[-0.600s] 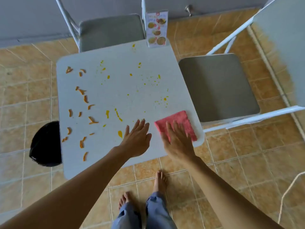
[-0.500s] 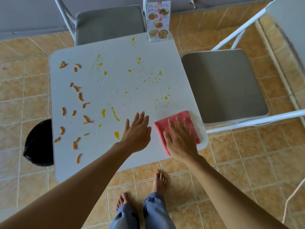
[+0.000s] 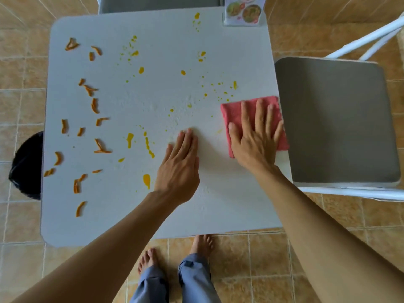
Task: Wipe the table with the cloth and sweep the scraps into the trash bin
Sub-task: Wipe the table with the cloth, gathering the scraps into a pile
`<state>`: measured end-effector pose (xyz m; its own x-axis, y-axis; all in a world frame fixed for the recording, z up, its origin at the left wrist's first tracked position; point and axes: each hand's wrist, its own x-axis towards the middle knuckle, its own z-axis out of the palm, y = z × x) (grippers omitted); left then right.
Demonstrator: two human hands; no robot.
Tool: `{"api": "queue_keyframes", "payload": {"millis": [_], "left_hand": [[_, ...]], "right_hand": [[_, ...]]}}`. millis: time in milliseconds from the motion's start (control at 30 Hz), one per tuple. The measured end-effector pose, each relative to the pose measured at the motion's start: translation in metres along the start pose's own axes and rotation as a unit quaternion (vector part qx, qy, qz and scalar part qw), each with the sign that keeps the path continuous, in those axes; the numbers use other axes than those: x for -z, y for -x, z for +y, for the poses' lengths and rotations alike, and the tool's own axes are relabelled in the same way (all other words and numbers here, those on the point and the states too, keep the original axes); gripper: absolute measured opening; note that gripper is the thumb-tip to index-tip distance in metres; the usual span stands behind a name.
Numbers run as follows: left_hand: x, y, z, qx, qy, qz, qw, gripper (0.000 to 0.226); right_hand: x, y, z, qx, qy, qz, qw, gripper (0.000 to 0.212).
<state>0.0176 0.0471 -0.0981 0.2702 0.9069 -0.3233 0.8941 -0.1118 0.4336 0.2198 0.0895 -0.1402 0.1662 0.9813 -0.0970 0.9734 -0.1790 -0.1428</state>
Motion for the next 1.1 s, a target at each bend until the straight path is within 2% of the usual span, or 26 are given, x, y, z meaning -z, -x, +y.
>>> {"api": "queue_keyframes", "payload": {"millis": [67, 133, 233, 300, 333, 400, 500, 533, 567, 667, 700, 733, 767, 833, 900, 933, 967, 1000, 1067, 1100], "left_hand": [[-0.001, 0.001, -0.001, -0.004, 0.003, 0.004, 1.000, 0.056], [-0.002, 0.003, -0.003, -0.006, 0.003, 0.006, 1.000, 0.056], [-0.001, 0.001, -0.005, -0.010, 0.012, 0.007, 1.000, 0.055], [0.002, 0.000, -0.006, -0.013, 0.026, 0.009, 1.000, 0.055], [0.003, 0.000, -0.006, -0.014, 0.032, 0.010, 0.999, 0.054], [0.002, -0.001, -0.008, -0.020, 0.035, 0.011, 0.999, 0.054], [0.003, -0.001, -0.010, -0.019, 0.060, 0.005, 0.998, 0.054], [0.006, -0.001, -0.009, -0.009, 0.080, -0.005, 0.997, 0.053], [0.010, -0.001, -0.008, 0.001, 0.102, -0.010, 0.995, 0.051], [0.024, 0.011, -0.015, 0.020, 0.130, 0.025, 0.991, 0.050], [0.026, 0.023, -0.020, 0.020, 0.119, 0.047, 0.992, 0.051], [0.025, 0.037, -0.027, 0.020, 0.106, 0.068, 0.992, 0.052], [0.023, 0.053, -0.036, 0.026, 0.094, 0.086, 0.992, 0.052], [0.012, 0.090, -0.057, 0.051, 0.071, 0.114, 0.990, 0.051], [-0.004, 0.128, -0.077, 0.084, 0.063, 0.138, 0.985, 0.050], [-0.012, 0.146, -0.085, 0.098, 0.061, 0.146, 0.982, 0.050], [-0.020, 0.161, -0.091, 0.108, 0.057, 0.151, 0.981, 0.051], [-0.027, 0.172, -0.096, 0.116, 0.049, 0.155, 0.980, 0.051], [-0.037, 0.186, -0.104, 0.133, 0.031, 0.164, 0.977, 0.053], [-0.040, 0.188, -0.108, 0.141, 0.028, 0.168, 0.975, 0.053]], "right_hand": [[-0.002, 0.002, -0.007, 0.016, 0.006, 0.009, 1.000, 0.065], [0.000, 0.023, -0.007, 0.108, 0.017, 0.012, 0.994, 0.062], [0.008, 0.061, 0.012, 0.273, 0.052, -0.044, 0.960, 0.060], [0.014, 0.061, 0.033, 0.303, 0.056, -0.052, 0.950, 0.059], [0.013, 0.056, 0.041, 0.278, 0.055, -0.039, 0.958, 0.059], [0.006, 0.039, 0.043, 0.165, 0.045, 0.002, 0.985, 0.058], [-0.008, 0.032, -0.010, -0.039, -0.003, 0.075, 0.996, 0.058], [-0.010, 0.039, -0.031, -0.053, -0.017, 0.074, 0.996, 0.058], [-0.012, 0.052, -0.046, -0.022, -0.015, 0.059, 0.998, 0.059], [-0.008, 0.099, -0.038, 0.187, 0.036, -0.006, 0.982, 0.059], [-0.005, 0.110, -0.023, 0.227, 0.045, -0.014, 0.973, 0.059], [-0.003, 0.118, -0.007, 0.225, 0.049, -0.019, 0.973, 0.059], [-0.001, 0.125, 0.007, 0.186, 0.046, -0.020, 0.981, 0.059], [-0.004, 0.137, 0.016, 0.033, 0.030, 0.010, 0.999, 0.058], [-0.015, 0.152, -0.017, -0.116, 0.014, 0.067, 0.991, 0.056], [-0.021, 0.155, -0.044, -0.144, -0.002, 0.081, 0.986, 0.056], [-0.025, 0.156, -0.072, -0.118, -0.018, 0.078, 0.990, 0.055], [-0.029, 0.155, -0.094, -0.039, -0.021, 0.056, 0.997, 0.056], [-0.030, 0.145, -0.111, 0.186, 0.002, 0.006, 0.982, 0.058], [-0.028, 0.131, -0.110, 0.256, 0.008, 0.001, 0.967, 0.057]]}}
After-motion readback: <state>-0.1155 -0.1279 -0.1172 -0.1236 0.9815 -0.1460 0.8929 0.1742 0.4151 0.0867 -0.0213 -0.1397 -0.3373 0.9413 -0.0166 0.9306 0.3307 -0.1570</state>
